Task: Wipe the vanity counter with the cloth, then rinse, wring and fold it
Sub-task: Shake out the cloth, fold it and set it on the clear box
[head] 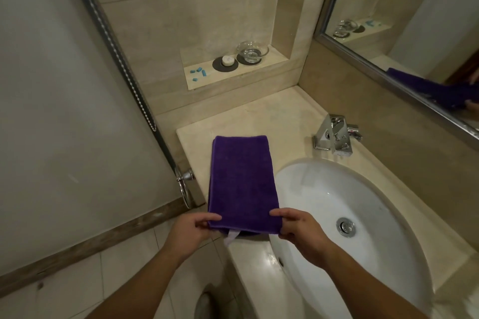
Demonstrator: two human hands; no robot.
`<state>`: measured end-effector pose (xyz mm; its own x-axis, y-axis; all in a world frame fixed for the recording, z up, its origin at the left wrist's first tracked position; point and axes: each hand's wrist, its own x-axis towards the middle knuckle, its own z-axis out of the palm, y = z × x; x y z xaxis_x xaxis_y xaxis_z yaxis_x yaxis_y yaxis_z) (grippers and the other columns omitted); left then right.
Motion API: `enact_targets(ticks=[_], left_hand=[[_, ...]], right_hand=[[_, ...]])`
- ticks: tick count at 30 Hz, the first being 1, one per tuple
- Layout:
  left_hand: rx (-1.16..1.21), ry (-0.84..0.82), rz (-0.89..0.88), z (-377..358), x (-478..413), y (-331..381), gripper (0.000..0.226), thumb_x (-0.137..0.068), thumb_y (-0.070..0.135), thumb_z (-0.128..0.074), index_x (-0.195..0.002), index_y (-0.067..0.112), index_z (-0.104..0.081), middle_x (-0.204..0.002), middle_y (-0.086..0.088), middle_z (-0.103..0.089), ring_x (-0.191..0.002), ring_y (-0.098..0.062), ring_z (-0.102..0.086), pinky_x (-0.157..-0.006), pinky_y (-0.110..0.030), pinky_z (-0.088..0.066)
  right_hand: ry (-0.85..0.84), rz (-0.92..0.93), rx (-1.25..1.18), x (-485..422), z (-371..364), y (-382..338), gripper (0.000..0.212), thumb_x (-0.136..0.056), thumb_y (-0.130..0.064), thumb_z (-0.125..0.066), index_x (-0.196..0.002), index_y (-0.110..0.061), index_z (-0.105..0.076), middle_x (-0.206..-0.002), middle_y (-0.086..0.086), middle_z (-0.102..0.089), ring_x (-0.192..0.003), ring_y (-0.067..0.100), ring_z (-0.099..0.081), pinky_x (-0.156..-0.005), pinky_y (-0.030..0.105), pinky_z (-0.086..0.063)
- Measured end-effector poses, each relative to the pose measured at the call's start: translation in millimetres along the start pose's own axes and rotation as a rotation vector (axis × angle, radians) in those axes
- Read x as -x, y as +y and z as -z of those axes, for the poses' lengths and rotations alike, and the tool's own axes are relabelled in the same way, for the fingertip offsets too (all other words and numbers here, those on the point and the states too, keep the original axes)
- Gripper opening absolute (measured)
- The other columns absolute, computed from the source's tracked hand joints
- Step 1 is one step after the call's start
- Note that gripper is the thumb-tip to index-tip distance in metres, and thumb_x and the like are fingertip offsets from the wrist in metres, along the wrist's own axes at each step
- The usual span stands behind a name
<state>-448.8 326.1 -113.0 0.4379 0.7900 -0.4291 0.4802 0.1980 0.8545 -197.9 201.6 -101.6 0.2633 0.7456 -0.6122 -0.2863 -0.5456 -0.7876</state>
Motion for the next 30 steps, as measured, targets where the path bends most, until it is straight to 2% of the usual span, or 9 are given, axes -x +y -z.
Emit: enact_targets(ticks=[4,8,11,14,16,20,23,26,30], left_hand=[[0.002,0.056,-0.072,0.2,1.6,5.9,0.042,-0.077,-0.011,-0.075,-0.093,0.028,-0.079,-0.073,0.006,-0.074,-0.068,0.000,-0.066,-0.067,-0.011,-0.051],[0.078,0.064,-0.086,3.1,-4.4,6.1,0.037,-0.083,0.001,-0.075,-0.087,0.036,-0.081,-0.075,-0.013,-0.072,-0.067,-0.016,-0.064,-0.071,-0.026,-0.055],[0.073,0.076,-0.100,6.6,-7.7,7.1,0.034,-0.085,0.002,-0.074,-0.089,0.036,-0.081,-0.074,-0.009,-0.066,-0.062,-0.011,-0.056,-0.059,-0.022,-0.049],[-0.004,0.077,-0.138,12.1,-10.6,8.1,0.032,-0.083,0.008,-0.077,-0.089,0.040,-0.080,-0.089,-0.005,-0.065,-0.074,-0.008,-0.060,-0.070,-0.023,-0.049],[-0.042,0.081,-0.139,12.6,-11.4,10.2,0.028,-0.084,0.010,-0.077,-0.090,0.037,-0.080,-0.095,-0.002,-0.063,-0.086,-0.012,-0.062,-0.078,-0.022,-0.048],[0.003,0.105,-0.132,12.7,-11.7,12.3,0.021,-0.086,0.005,-0.073,-0.091,0.024,-0.079,-0.107,0.004,-0.066,-0.096,-0.004,-0.064,-0.083,-0.018,-0.047],[0.068,0.095,-0.111,17.2,-9.9,16.8,0.022,-0.089,0.002,-0.069,-0.098,0.019,-0.080,-0.104,0.004,-0.074,-0.093,0.003,-0.066,-0.078,-0.010,-0.049],[0.064,0.092,-0.103,18.3,-6.8,22.3,0.025,-0.093,0.005,-0.064,-0.095,0.026,-0.079,-0.092,0.010,-0.077,-0.086,0.003,-0.068,-0.078,-0.015,-0.049],[0.093,0.107,-0.129,13.9,-4.7,32.5,0.031,-0.097,0.002,-0.056,-0.092,0.027,-0.075,-0.086,0.016,-0.077,-0.083,0.003,-0.069,-0.077,-0.016,-0.049]], right_hand=[[-0.038,0.050,0.173,4.9,7.1,0.0,0.050,-0.077,0.021,-0.060,-0.112,-0.012,-0.073,-0.106,0.019,-0.073,-0.085,0.019,-0.069,-0.076,0.024,-0.055],[0.046,0.182,0.507,1.4,7.1,-2.1,0.036,-0.078,-0.008,-0.082,-0.107,-0.028,-0.074,-0.091,0.003,-0.073,-0.079,0.015,-0.068,-0.079,0.028,-0.058],[-0.001,0.194,0.596,1.5,7.3,-8.8,0.043,-0.078,-0.011,-0.083,-0.114,-0.030,-0.070,-0.090,-0.004,-0.071,-0.082,0.013,-0.069,-0.078,0.023,-0.056],[0.028,0.271,0.762,1.4,4.7,-10.2,0.046,-0.083,-0.005,-0.076,-0.114,-0.037,-0.064,-0.103,-0.012,-0.067,-0.088,0.009,-0.065,-0.078,0.018,-0.054],[0.087,0.336,0.836,2.0,0.8,-10.4,0.034,-0.086,-0.015,-0.077,-0.108,-0.039,-0.065,-0.100,-0.016,-0.065,-0.085,0.005,-0.062,-0.075,0.015,-0.051],[0.109,0.442,0.832,3.8,-5.6,-18.6,0.010,-0.095,-0.035,-0.066,-0.103,-0.042,-0.068,-0.091,-0.018,-0.064,-0.086,0.003,-0.060,-0.073,0.013,-0.046],[0.091,0.505,0.803,4.0,-4.6,-21.0,0.016,-0.099,-0.036,-0.058,-0.105,-0.045,-0.070,-0.097,-0.017,-0.060,-0.093,0.000,-0.056,-0.075,0.013,-0.045],[0.131,0.523,0.705,5.1,-5.2,-20.4,0.021,-0.102,-0.032,-0.054,-0.105,-0.040,-0.073,-0.112,-0.023,-0.056,-0.104,-0.002,-0.057,-0.080,0.013,-0.046],[0.171,0.450,0.444,7.7,-10.7,-25.4,0.027,-0.106,-0.020,-0.047,-0.104,-0.032,-0.071,-0.084,-0.015,-0.072,-0.074,0.006,-0.066,-0.066,0.018,-0.049]])
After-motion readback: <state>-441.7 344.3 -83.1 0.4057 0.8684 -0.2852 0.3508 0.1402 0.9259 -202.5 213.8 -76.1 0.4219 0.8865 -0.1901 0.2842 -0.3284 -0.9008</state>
